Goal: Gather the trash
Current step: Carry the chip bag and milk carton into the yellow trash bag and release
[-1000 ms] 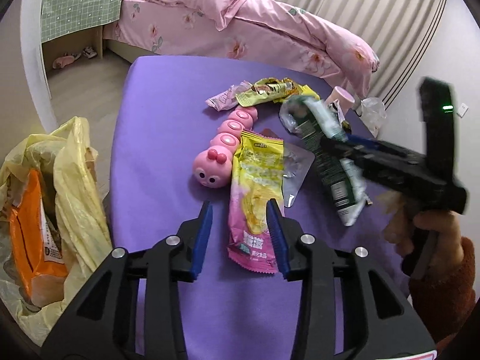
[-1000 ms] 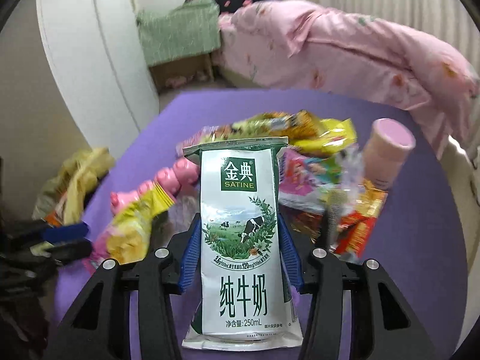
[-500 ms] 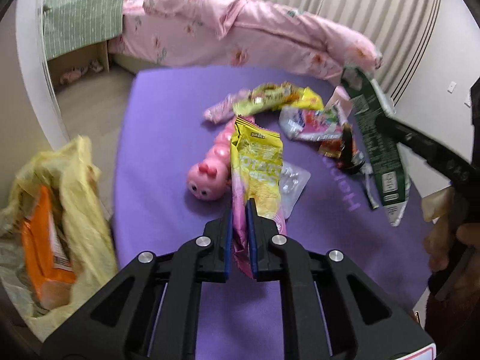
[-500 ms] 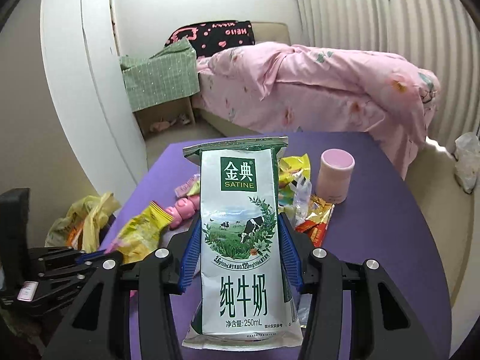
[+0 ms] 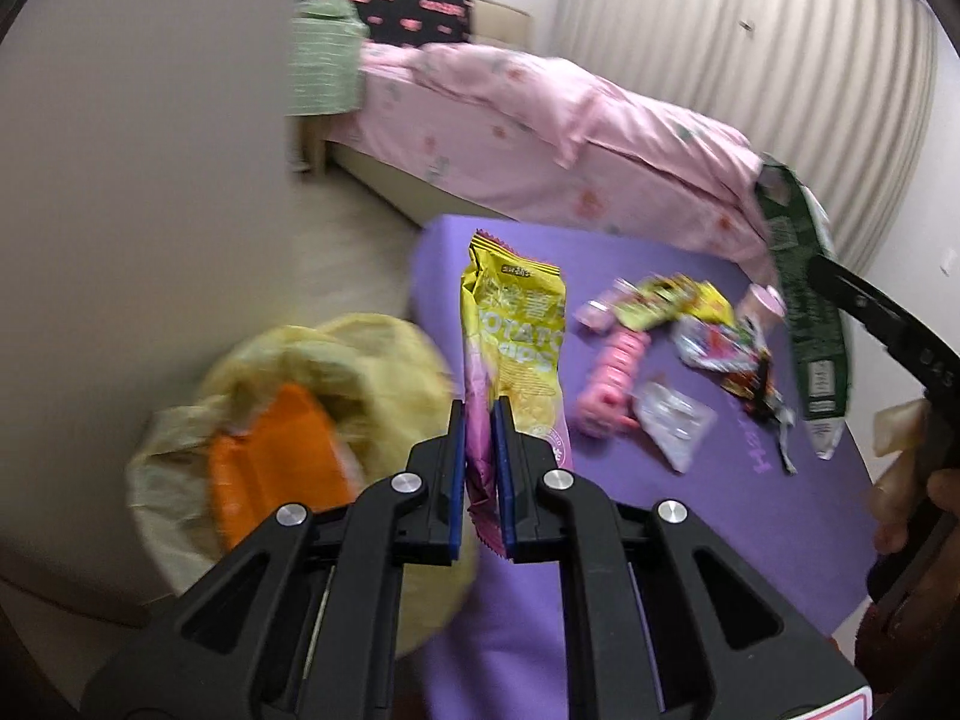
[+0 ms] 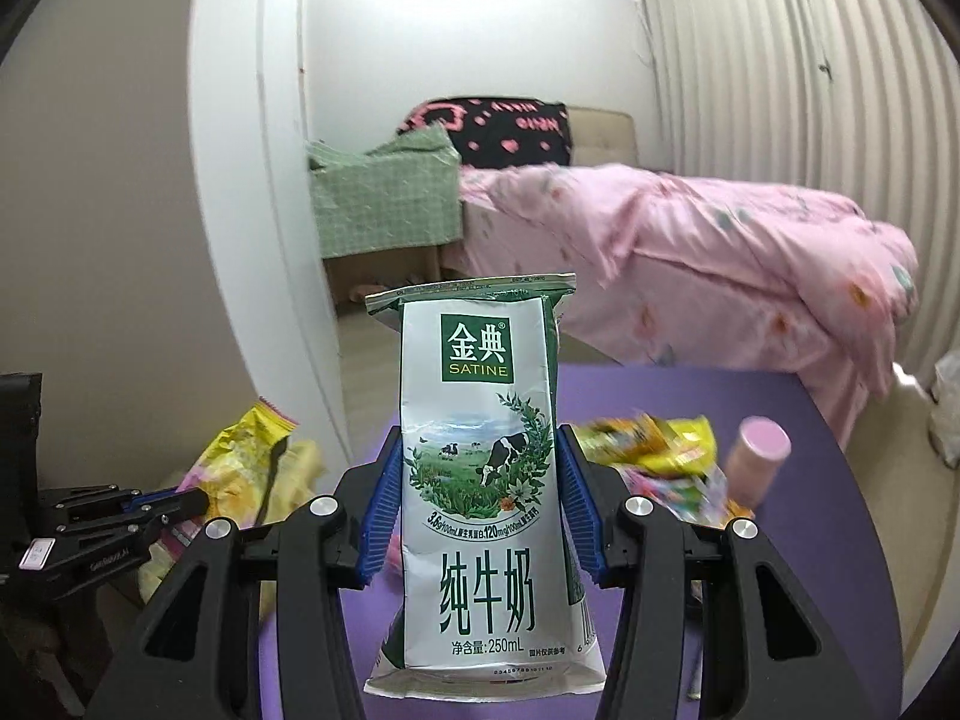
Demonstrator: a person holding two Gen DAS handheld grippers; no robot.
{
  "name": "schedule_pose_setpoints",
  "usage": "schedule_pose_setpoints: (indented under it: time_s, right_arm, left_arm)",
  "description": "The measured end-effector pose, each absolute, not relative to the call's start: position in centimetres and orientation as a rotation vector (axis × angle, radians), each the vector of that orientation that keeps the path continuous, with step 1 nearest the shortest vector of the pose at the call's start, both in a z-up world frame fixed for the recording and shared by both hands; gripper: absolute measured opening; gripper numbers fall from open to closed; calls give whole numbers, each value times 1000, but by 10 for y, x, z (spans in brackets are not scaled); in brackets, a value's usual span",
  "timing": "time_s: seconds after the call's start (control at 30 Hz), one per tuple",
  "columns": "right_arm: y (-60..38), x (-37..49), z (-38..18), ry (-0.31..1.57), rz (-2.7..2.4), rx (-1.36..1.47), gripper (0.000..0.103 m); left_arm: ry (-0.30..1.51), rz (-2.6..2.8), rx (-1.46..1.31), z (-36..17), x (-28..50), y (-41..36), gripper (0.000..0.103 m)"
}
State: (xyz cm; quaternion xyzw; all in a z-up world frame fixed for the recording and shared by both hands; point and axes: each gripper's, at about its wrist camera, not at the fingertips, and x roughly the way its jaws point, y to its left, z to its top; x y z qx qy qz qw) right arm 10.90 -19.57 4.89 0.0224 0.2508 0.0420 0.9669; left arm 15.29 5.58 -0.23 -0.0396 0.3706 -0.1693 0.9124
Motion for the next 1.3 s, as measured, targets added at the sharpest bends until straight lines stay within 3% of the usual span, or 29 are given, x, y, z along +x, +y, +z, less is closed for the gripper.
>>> schedule_pose_setpoints:
  time_s: [0.5, 1.07, 1.13, 1.2, 1.3]
  right_arm:
    - [-123, 138, 41, 540, 243, -17, 46]
    - [-82, 143, 25, 576, 284, -96, 46]
    - [-80, 143, 24, 581, 286, -98, 46]
    - [-78, 144, 22, 588, 289, -100, 46]
    - [-78, 144, 19, 594, 289, -104, 46]
  left_arm:
    - [767, -123, -154, -14, 147, 157, 9]
    - [854, -94, -155, -57, 154, 172, 9]
    - [867, -111, -179, -63, 156, 172, 15]
    - [875, -116, -211, -67, 159, 175, 33]
    - [878, -108, -249, -70, 160, 181, 34]
